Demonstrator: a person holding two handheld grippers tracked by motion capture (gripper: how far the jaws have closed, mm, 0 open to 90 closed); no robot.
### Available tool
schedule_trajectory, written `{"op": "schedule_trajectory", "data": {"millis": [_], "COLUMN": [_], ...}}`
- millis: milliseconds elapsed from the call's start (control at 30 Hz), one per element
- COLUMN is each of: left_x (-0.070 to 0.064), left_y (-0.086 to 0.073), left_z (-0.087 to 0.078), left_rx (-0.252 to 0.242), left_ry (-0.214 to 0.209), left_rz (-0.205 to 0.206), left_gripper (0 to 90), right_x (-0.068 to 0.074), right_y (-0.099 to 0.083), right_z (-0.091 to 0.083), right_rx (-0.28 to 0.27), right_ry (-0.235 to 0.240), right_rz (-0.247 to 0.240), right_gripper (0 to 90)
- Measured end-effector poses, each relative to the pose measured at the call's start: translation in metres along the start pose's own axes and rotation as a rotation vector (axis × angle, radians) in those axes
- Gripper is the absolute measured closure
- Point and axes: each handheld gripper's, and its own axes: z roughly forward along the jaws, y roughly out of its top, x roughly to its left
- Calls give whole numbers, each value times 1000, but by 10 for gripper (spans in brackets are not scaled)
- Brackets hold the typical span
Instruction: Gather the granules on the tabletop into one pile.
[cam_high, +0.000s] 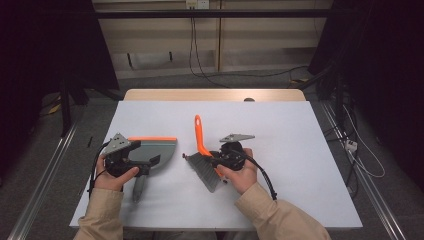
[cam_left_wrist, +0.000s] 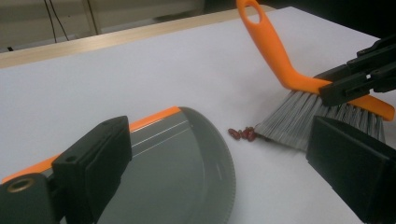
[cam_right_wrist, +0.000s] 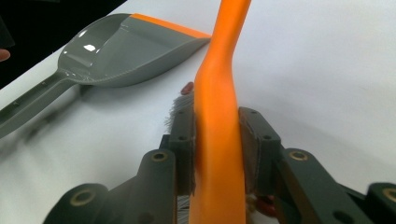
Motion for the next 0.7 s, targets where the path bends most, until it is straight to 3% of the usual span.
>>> {"op": "schedule_trajectory", "data": {"millis": [233,367,400,500,700], "left_x": [0,0,0,1,3], "left_y": [0,0,0,0,0], "left_z": [2,1,1,1,0], "left_rx": [4,2,-1,-4,-8], "left_ry": [1,-1,-1,-1,-2], "left_rz": [4,-4,-6,-4,-13], "left_gripper": [68,68,68,68,68], "right_x": [-2,5,8,18,29], "right_y": [1,8,10,18,31], "right_z": [-5,-3,-1,8,25], "right_rx": [-12,-21,-28,-18,-26], "right_ry": [25,85,97,89,112], "right_rz": [25,53,60,17,58], "right_gripper": [695,719,720,721,721]}}
